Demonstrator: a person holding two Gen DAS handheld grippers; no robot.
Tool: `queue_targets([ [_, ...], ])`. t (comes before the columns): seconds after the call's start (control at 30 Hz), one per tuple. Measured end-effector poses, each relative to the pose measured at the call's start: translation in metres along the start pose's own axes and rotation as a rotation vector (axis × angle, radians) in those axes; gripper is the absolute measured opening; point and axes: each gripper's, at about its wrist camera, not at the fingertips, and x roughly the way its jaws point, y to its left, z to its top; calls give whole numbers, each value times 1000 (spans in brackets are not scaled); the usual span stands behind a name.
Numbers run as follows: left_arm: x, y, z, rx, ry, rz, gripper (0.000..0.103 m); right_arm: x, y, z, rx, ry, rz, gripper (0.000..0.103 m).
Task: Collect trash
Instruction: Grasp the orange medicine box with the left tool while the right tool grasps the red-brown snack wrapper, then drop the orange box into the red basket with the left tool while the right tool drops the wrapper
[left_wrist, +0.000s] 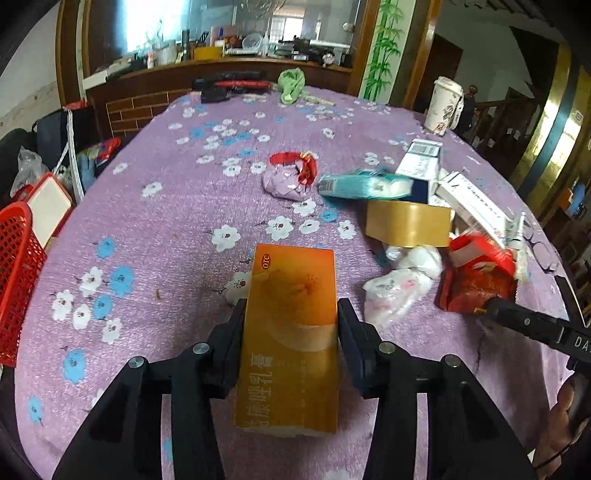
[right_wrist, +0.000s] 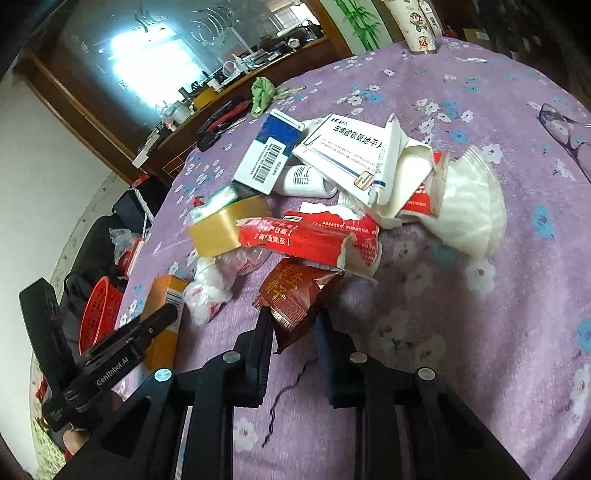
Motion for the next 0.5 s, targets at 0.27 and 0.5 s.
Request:
queue_targets([
  [0.27, -32, 4, 3, 0, -62, -16, 45, -27, 22, -5, -61, -34, 55, 24],
  [0.5, -54, 22, 7, -26, -102, 14, 45, -33, 61, -1, -172, -54, 79, 24],
])
